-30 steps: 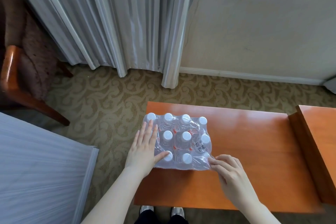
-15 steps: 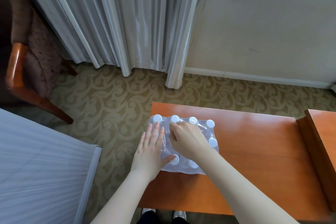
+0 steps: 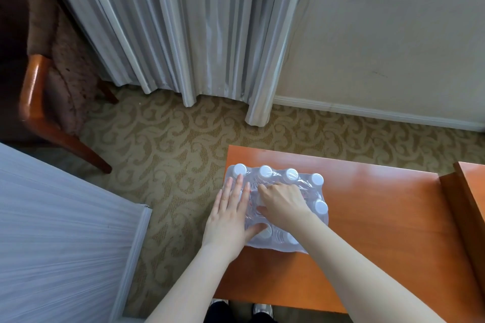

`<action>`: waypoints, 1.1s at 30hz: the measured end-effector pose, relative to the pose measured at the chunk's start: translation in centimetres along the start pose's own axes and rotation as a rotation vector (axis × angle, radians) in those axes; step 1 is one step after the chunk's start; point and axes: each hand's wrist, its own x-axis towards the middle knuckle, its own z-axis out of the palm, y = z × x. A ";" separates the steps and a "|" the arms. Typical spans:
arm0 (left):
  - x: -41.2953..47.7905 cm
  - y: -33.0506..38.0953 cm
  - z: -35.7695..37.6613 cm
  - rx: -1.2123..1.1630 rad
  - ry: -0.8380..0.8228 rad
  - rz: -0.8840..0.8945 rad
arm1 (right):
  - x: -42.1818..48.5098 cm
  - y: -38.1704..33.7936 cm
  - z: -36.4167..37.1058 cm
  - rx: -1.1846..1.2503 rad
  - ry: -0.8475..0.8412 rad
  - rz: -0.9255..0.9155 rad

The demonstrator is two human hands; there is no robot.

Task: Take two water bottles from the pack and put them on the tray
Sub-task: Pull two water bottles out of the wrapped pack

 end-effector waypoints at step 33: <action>-0.5 2.8 -19.7 -1.014 -0.097 0.195 | -10.3 3.2 -16.2 0.645 0.595 0.071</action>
